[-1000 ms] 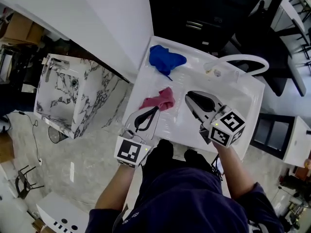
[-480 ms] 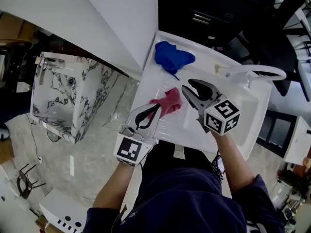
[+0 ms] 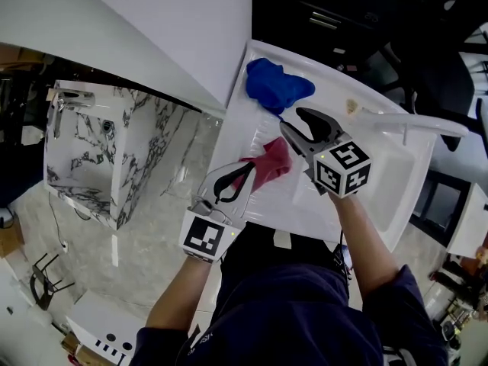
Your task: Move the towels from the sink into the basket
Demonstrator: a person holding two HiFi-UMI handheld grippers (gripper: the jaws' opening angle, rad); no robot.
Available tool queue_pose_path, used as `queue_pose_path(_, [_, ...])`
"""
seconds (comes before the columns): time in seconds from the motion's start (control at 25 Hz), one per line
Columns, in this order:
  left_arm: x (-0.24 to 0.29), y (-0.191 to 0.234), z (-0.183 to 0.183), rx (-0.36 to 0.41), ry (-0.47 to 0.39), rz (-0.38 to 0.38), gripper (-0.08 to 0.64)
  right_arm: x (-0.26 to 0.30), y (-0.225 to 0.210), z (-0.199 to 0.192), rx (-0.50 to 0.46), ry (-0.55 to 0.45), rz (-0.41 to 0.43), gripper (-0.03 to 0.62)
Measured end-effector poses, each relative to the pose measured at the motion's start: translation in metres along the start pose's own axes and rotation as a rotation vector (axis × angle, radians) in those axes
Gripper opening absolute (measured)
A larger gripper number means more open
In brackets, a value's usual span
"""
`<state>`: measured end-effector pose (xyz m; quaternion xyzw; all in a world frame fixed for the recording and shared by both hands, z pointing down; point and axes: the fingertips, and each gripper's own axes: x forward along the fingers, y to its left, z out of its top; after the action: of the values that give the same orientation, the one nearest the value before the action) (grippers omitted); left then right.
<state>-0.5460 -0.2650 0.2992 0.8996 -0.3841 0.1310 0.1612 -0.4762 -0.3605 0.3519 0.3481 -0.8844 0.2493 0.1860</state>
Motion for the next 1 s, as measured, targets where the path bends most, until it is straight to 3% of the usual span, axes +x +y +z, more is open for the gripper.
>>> queue_pose_path(1.0, [0.011,0.009,-0.015,-0.053,0.023,-0.031,0.003,0.080,-0.048,-0.025,-0.095,0.116,-0.137,0.258])
